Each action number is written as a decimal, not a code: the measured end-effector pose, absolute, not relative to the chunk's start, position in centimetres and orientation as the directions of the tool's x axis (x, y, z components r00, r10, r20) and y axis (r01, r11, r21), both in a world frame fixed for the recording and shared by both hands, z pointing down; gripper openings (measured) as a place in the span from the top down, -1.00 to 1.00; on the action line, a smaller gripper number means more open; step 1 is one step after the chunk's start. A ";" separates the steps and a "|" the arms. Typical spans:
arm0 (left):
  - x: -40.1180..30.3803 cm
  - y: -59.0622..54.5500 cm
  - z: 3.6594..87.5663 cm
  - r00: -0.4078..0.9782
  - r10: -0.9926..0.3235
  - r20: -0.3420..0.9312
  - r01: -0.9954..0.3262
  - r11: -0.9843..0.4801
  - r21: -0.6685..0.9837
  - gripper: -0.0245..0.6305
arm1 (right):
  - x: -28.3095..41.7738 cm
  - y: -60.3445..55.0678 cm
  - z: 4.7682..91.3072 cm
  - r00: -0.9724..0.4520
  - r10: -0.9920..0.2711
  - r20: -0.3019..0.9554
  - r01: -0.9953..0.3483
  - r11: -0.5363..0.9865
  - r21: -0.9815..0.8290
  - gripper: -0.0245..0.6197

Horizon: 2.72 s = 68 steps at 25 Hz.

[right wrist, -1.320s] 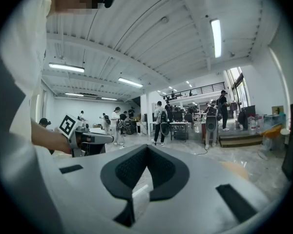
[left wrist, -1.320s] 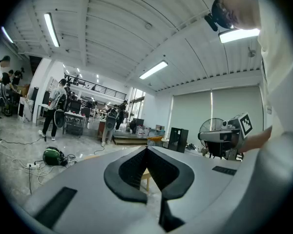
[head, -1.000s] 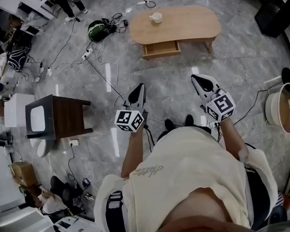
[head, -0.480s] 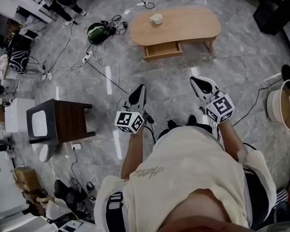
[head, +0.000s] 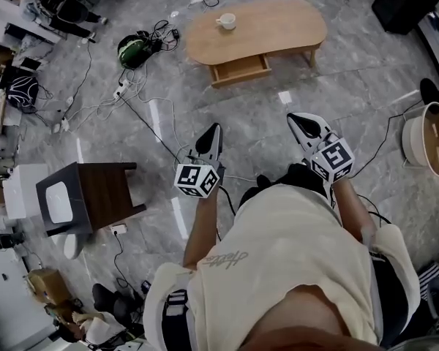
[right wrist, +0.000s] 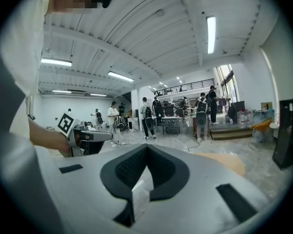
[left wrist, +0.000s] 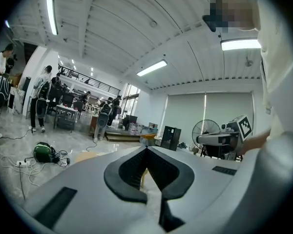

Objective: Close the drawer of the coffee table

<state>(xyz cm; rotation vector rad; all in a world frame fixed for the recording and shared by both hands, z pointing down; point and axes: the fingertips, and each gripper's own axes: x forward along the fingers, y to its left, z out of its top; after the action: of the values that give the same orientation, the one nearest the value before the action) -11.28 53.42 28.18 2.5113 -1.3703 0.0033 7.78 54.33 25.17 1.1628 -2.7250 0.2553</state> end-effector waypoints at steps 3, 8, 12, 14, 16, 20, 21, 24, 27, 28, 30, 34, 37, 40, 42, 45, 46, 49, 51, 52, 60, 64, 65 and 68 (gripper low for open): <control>-12.3 52.4 28.9 0.565 -0.813 0.140 -0.814 -0.522 0.254 0.91 | 6.0 53.6 25.7 -0.683 -0.695 0.226 -0.725 0.682 -0.094 0.93; -13.4 50.8 30.0 0.567 -0.806 0.169 -0.816 -0.523 0.246 0.91 | 5.0 51.6 26.7 -0.680 -0.688 0.253 -0.727 0.677 -0.113 0.93; -14.0 48.0 31.0 0.553 -0.811 0.189 -0.825 -0.502 0.261 0.91 | 4.8 48.7 27.2 -0.686 -0.675 0.271 -0.720 0.684 -0.116 0.93; -13.9 46.4 31.7 0.544 -0.817 0.191 -0.830 -0.491 0.265 0.91 | 5.1 47.1 28.1 -0.690 -0.670 0.275 -0.715 0.689 -0.115 0.93; -13.9 44.4 32.2 0.536 -0.822 0.192 -0.836 -0.485 0.258 0.91 | 5.3 45.1 28.9 -0.693 -0.669 0.269 -0.713 0.693 -0.112 0.93; -13.6 40.9 32.5 0.520 -0.827 0.211 -0.845 -0.464 0.266 0.91 | 5.9 40.8 29.8 -0.696 -0.674 0.250 -0.715 0.682 -0.152 0.93; -13.2 40.0 32.4 0.522 -0.825 0.217 -0.844 -0.465 0.266 0.91 | 6.2 39.6 29.7 -0.698 -0.675 0.240 -0.714 0.680 -0.167 0.93; -11.0 36.8 31.7 0.540 -0.808 0.233 -0.837 -0.490 0.243 0.91 | 7.6 35.9 29.0 -0.707 -0.675 0.210 -0.706 0.686 -0.175 0.93; -8.2 33.2 31.1 0.549 -0.801 0.238 -0.834 -0.509 0.211 0.91 | 9.3 32.5 29.8 -0.721 -0.657 0.221 -0.689 0.714 -0.122 0.93; -7.5 31.9 30.9 0.548 -0.802 0.238 -0.835 -0.511 0.202 0.91 | 9.7 31.4 30.3 -0.727 -0.648 0.227 -0.681 0.724 -0.110 0.93; -6.4 29.3 30.6 0.539 -0.809 0.236 -0.842 -0.503 0.197 0.91 | 10.6 28.9 30.9 -0.736 -0.636 0.231 -0.670 0.733 -0.116 0.93; -6.3 25.3 30.3 0.489 -0.846 0.212 -0.866 -0.442 0.236 0.91 | 12.0 24.7 31.7 -0.750 -0.629 0.206 -0.660 0.735 -0.156 0.93; -6.1 23.2 30.6 0.471 -0.856 0.213 -0.875 -0.422 0.236 0.91 | 12.5 22.6 32.6 -0.764 -0.610 0.211 -0.643 0.748 -0.163 0.93; -6.1 22.1 30.7 0.471 -0.852 0.226 -0.876 -0.423 0.232 0.91 | 12.4 21.2 32.4 -0.775 -0.597 0.205 -0.630 0.753 -0.190 0.93; -6.4 21.0 30.9 0.471 -0.851 0.231 -0.875 -0.417 0.248 0.91 | 12.3 19.9 32.1 -0.775 -0.600 0.199 -0.632 0.749 -0.201 0.93; -6.7 18.8 31.0 0.480 -0.847 0.228 -0.866 -0.417 0.275 0.91 | 12.2 17.5 32.3 -0.765 -0.610 0.208 -0.644 0.739 -0.198 0.93; -6.7 18.0 30.9 0.489 -0.842 0.228 -0.862 -0.428 0.272 0.91 | 12.0 16.8 32.4 -0.760 -0.615 0.210 -0.649 0.734 -0.197 0.93; -7.1 16.0 31.1 0.517 -0.826 0.223 -0.849 -0.463 0.255 0.91 | 11.6 15.2 32.9 -0.740 -0.636 0.219 -0.672 0.714 -0.197 0.93; -7.8 14.7 31.6 0.533 -0.818 0.216 -0.840 -0.480 0.253 0.91 | 11.0 14.5 33.5 -0.725 -0.647 0.235 -0.688 0.699 -0.195 0.93; -8.1 13.9 31.9 0.541 -0.814 0.211 -0.834 -0.488 0.256 0.91 | 10.6 14.1 33.7 -0.718 -0.652 0.245 -0.695 0.694 -0.189 0.93; -11.1 8.4 31.3 0.635 -0.749 0.189 -0.770 -0.597 0.224 0.91 | 6.0 9.9 30.9 -0.652 -0.714 0.254 -0.755 0.641 -0.138 0.93; -12.9 6.0 31.2 0.666 -0.724 0.181 -0.745 -0.631 0.216 0.91 | 2.5 7.3 28.2 -0.645 -0.733 0.217 -0.760 0.644 -0.086 0.93; -13.3 5.5 31.2 0.674 -0.716 0.181 -0.738 -0.639 0.218 0.91 | 1.7 6.8 27.7 -0.643 -0.737 0.209 -0.762 0.642 -0.081 0.93; -14.0 4.2 31.5 0.710 -0.681 0.181 -0.704 -0.675 0.221 0.91 | 0.2 5.9 27.7 -0.621 -0.756 0.204 -0.781 0.619 -0.083 0.93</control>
<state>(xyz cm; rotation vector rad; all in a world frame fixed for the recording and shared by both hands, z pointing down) -14.01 4.22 31.50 2.6443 -1.0952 0.1206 0.19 5.94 27.72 1.2861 -2.6905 0.2454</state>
